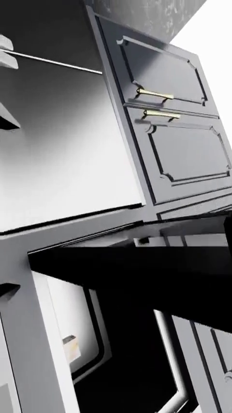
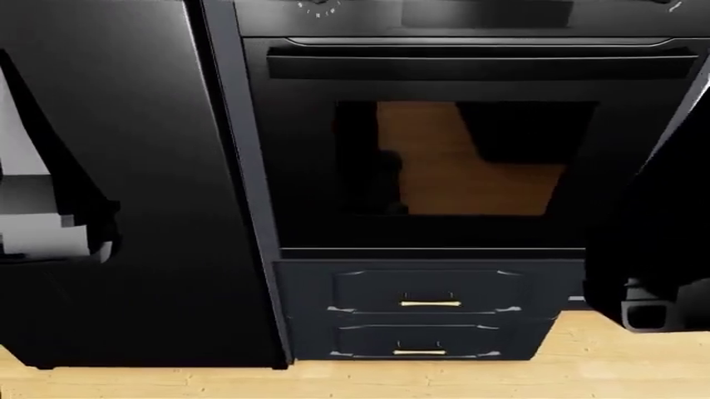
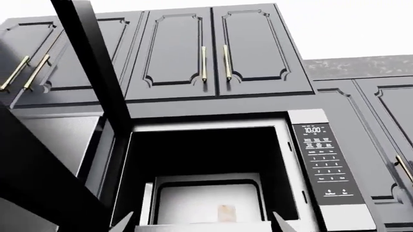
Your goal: Close the microwave door
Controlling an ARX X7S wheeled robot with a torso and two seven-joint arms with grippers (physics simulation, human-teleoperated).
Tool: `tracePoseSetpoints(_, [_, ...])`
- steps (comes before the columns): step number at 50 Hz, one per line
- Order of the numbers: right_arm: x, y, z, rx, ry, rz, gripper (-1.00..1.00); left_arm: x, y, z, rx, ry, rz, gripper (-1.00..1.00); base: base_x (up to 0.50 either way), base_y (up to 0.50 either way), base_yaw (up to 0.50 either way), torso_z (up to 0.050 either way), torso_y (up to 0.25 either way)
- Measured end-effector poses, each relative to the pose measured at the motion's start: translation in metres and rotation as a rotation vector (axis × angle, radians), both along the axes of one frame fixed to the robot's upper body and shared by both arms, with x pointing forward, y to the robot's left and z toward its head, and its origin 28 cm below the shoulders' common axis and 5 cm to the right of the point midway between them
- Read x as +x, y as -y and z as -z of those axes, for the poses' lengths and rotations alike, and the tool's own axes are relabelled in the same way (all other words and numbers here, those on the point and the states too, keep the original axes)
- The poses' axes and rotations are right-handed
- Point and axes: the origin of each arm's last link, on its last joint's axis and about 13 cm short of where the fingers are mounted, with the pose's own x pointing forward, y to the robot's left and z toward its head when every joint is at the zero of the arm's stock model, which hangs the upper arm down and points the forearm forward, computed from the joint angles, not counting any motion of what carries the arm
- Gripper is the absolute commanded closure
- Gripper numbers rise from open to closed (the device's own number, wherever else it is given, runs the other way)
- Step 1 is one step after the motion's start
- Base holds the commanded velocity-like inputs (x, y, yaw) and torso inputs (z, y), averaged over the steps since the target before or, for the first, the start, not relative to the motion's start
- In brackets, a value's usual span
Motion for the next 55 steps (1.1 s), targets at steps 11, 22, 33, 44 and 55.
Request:
tracePoseSetpoints(11, [-0.0001,-0.0010,0.0028,0.007,-0.007,-0.007,-1.00,-0.0003,0.0006,0.0010,-0.001,-0.002,0.002,-1.00,0.05,0.50,0.00,0.000,0.000])
tracePoseSetpoints(22, [0.0001,-0.0017,0.0040,0.007,-0.010,-0.008,-1.00,-0.0004,0.0010,0.0012,-0.002,-0.001,0.002,-1.00,0.05,0.50,0.00,0.000,0.000])
tracePoseSetpoints(33, [0.0003,-0.0018,0.0039,0.007,-0.010,-0.007,-1.00,-0.0003,0.0014,0.0010,-0.003,0.003,0.003,-1.00,0.05,0.50,0.00,0.000,0.000])
tracePoseSetpoints(44, [0.0006,-0.0022,0.0044,0.006,-0.012,-0.006,-1.00,0.0003,0.0020,-0.0003,-0.002,0.008,0.002,-1.00,0.05,0.50,0.00,0.000,0.000])
tracePoseSetpoints(55, [0.0010,-0.0029,0.0058,0.006,-0.016,-0.005,-1.00,0.0005,0.0030,-0.0008,-0.002,0.013,0.004,-1.00,0.05,0.50,0.00,0.000,0.000])
